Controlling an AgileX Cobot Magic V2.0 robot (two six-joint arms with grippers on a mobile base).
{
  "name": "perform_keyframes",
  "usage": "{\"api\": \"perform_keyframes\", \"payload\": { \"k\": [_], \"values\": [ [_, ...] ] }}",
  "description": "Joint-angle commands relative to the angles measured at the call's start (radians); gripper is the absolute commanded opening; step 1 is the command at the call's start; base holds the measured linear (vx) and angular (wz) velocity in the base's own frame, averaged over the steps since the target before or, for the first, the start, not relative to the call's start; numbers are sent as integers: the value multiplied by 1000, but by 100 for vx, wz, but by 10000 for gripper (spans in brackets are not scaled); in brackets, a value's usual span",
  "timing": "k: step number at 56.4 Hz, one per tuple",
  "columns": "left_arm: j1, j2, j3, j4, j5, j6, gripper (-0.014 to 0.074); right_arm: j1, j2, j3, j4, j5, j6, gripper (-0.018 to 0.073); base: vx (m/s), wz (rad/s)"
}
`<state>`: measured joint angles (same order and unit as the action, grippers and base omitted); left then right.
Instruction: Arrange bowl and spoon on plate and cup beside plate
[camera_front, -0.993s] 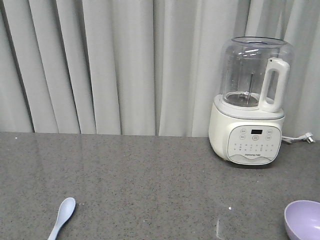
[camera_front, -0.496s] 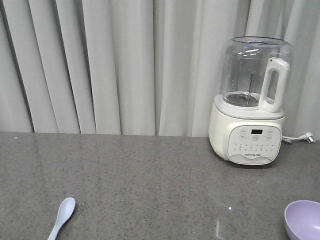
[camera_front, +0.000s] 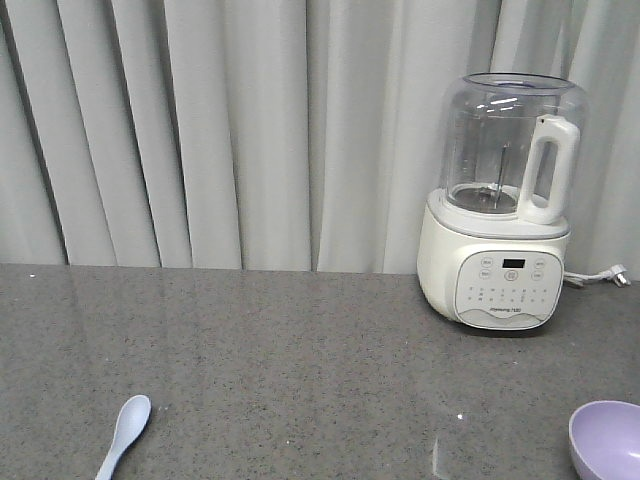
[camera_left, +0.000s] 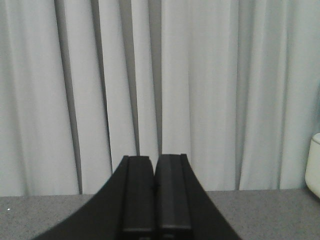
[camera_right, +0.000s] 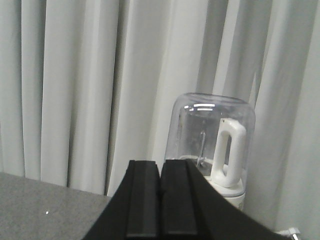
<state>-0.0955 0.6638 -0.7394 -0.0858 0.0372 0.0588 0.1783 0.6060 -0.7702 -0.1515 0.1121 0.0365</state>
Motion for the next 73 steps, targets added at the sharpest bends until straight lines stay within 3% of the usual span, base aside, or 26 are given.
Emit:
{"api": "perform_keyframes", "payload": {
  "k": [1, 13, 26, 35, 47, 59, 73],
  "values": [
    [0, 11, -35, -3, -91, 2, 0, -5, 19, -33, -5, -64, -3, -4, 0, 0],
    [0, 7, -35, -2, -94, 16, 113, -5, 22, -33, -9, -31, -6, 104, 0, 0],
    [0, 8, -35, -2, -88, 16, 427, -5, 22, -33, -9, -13, -6, 502, 0, 0],
    [0, 10, -35, -3, -88, 16, 499, -5, 22, -33, -9, -14, -6, 667, 0, 0],
    [0, 37, -48, -3, -50, 8, 499, -5, 22, -33, 3, -13, 0, 643, 0, 0],
    [-1, 207, -281, -20, 338, 10, 499, -5, 22, -33, 2, -13, -1, 565, 0, 0],
    [-53, 523, -447, -64, 644, 11, 499, -5, 22, -33, -10, -13, -2, 550, 0, 0]
  ]
}}
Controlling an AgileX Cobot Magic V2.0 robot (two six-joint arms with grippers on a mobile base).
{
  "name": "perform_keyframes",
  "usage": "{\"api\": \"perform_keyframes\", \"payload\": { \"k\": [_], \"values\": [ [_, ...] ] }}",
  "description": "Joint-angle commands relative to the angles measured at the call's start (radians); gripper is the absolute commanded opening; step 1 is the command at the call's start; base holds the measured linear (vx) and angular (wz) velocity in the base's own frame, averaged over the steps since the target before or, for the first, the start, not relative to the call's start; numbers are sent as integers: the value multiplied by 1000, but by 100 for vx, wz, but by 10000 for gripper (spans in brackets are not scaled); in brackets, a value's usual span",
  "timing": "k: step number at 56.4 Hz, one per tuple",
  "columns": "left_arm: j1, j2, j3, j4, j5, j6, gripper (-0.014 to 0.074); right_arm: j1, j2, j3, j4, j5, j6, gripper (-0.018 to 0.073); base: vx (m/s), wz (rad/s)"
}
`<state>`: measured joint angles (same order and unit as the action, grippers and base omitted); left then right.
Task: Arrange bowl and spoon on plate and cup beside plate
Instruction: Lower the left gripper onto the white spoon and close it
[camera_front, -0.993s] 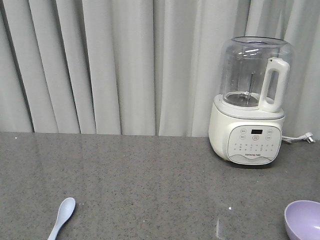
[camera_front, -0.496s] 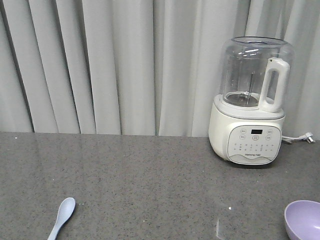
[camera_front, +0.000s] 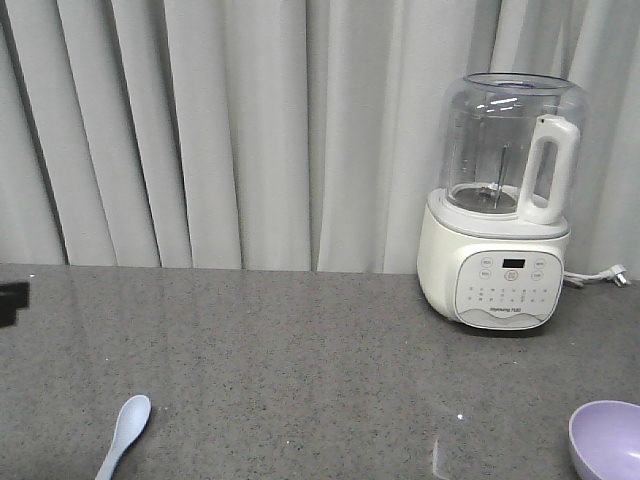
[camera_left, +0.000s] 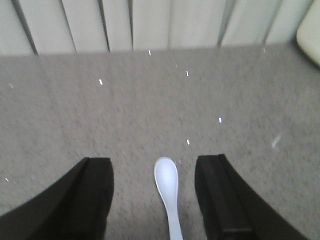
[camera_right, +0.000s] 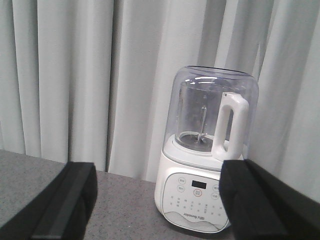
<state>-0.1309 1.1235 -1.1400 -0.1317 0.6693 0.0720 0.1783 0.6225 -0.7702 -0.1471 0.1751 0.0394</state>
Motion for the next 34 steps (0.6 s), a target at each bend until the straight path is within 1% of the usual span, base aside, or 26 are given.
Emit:
{"api": "perform_keyframes", "payload": {
  "k": [1, 6, 13, 19, 24, 30, 34],
  "values": [
    [-17, 87, -46, -20, 12, -2, 499, -5, 5, -33, -16, -76, -5, 550, 0, 0],
    [-17, 191, -45, -46, 12, -2, 499, -5, 5, -33, -18, -74, -5, 550, 0, 0],
    [-17, 306, -45, -46, 31, -2, 499, -5, 5, -33, -18, -49, -5, 550, 0, 0],
    [-17, 372, -45, -51, 40, -2, 499, -5, 5, -33, -40, -23, -5, 550, 0, 0],
    [-37, 407, -45, -53, 57, -2, 499, -5, 5, -33, -40, -20, -6, 550, 0, 0],
    [-72, 438, -45, -50, 62, 25, 499, -5, 5, -33, -40, -21, -9, 550, 0, 0],
    [-92, 457, -46, -42, 63, 24, 499, -5, 5, -33, -40, -20, -9, 550, 0, 0]
  ]
}}
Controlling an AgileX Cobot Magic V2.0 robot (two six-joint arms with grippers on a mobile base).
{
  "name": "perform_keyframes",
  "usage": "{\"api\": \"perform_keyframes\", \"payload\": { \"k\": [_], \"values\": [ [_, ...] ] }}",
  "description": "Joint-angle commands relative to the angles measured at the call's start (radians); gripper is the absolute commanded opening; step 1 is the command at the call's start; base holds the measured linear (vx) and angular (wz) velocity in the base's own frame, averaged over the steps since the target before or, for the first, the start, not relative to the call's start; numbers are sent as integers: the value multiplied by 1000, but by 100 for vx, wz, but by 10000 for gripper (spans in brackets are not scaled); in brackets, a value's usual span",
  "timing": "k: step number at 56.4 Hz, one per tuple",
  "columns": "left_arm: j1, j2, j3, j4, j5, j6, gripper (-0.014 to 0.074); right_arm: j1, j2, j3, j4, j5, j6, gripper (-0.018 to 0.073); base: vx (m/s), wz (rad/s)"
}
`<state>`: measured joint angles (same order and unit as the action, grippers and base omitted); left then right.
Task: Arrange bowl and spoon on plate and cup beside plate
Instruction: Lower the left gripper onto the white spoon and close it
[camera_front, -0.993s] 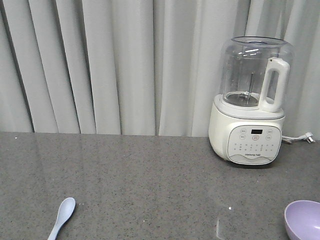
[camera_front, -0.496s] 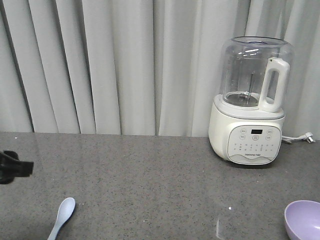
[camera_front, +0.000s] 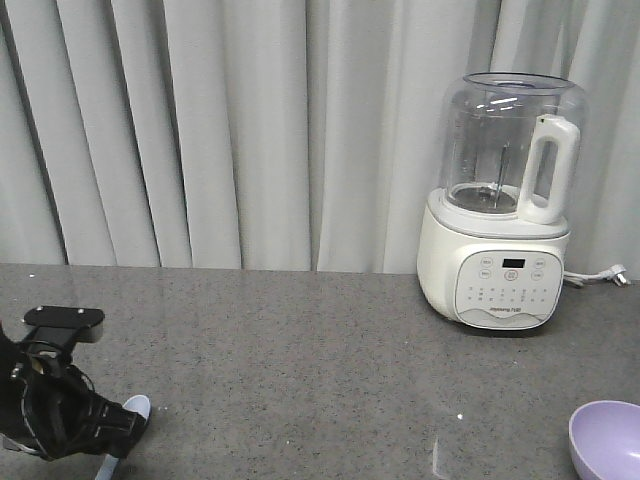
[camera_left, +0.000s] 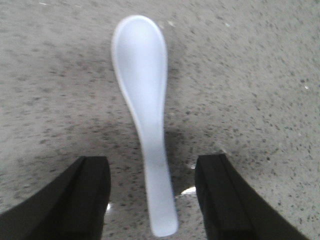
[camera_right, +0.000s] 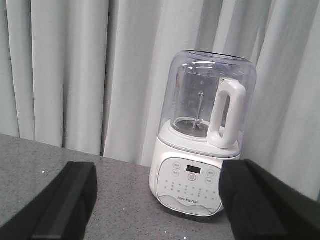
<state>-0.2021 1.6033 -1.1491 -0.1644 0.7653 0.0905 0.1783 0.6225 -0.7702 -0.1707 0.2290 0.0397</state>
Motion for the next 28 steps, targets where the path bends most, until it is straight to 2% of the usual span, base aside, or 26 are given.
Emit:
{"api": "perform_keyframes", "payload": {
  "k": [1, 16, 28],
  "values": [
    [-23, -22, -37, -9, -30, 6, 499, -5, 5, -33, -16, -74, -10, 550, 0, 0],
    [-23, 37, -61, 10, 16, -1, 499, -5, 5, -33, -16, -45, -10, 550, 0, 0],
    [-23, 105, -192, 51, 155, -90, 491, -5, 5, -33, -16, -21, -10, 550, 0, 0]
  ]
}}
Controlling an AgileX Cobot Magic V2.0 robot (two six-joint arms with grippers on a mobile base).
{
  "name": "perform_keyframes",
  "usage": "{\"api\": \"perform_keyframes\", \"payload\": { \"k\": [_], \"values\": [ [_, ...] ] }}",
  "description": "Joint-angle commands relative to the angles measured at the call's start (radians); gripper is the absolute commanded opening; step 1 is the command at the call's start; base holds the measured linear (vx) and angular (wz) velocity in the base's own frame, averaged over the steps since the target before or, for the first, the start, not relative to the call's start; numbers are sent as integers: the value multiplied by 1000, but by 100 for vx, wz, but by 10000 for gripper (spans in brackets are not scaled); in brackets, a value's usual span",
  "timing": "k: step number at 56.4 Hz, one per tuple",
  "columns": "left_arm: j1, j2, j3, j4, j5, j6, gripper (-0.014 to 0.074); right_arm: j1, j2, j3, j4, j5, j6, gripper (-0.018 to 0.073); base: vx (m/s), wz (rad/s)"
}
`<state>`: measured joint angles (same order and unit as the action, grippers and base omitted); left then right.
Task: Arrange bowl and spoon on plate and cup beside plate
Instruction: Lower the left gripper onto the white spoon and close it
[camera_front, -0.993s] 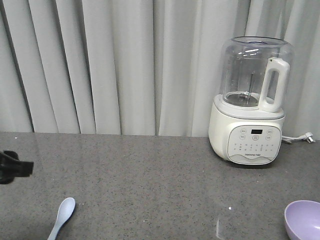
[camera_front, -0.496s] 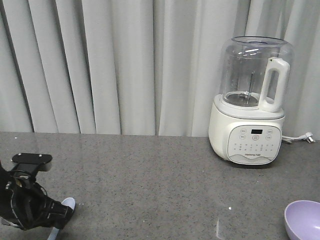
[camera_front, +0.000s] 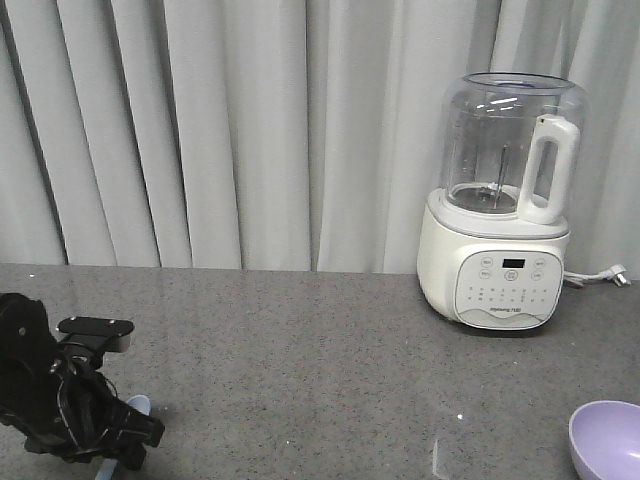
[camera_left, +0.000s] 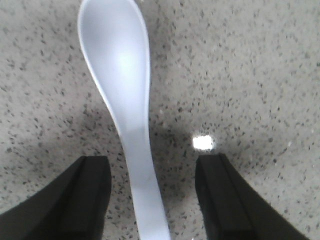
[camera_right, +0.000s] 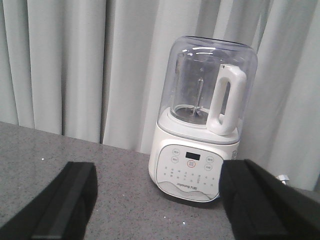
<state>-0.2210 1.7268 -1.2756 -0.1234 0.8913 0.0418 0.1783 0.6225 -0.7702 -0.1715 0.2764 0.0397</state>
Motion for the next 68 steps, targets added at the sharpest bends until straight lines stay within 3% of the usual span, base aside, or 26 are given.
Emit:
{"api": "perform_keyframes", "payload": {
  "k": [1, 15, 27, 32, 41, 55, 68],
  "values": [
    [-4, -12, -71, 11, 36, -42, 491, -5, 5, -33, -16, -66, -10, 550, 0, 0],
    [-4, 46, -92, 11, 43, -55, 465, -5, 5, -33, -16, -39, -10, 550, 0, 0],
    [-4, 62, -95, 11, 31, -74, 392, -5, 5, -33, -16, -35, -10, 550, 0, 0],
    [-4, 62, -95, 27, 38, -73, 306, -5, 5, -33, -16, -35, -10, 550, 0, 0],
    [-4, 62, -95, 82, 59, -70, -3, -5, 5, -33, -16, -36, -10, 550, 0, 0],
    [-5, -14, -98, 79, -4, -57, -8, -5, 5, -33, -14, 0, -1, 550, 0, 0],
    [-7, -215, -98, 79, -79, -51, -6, -5, 96, -155, -27, 351, 186, 542, 0, 0]
  ]
}}
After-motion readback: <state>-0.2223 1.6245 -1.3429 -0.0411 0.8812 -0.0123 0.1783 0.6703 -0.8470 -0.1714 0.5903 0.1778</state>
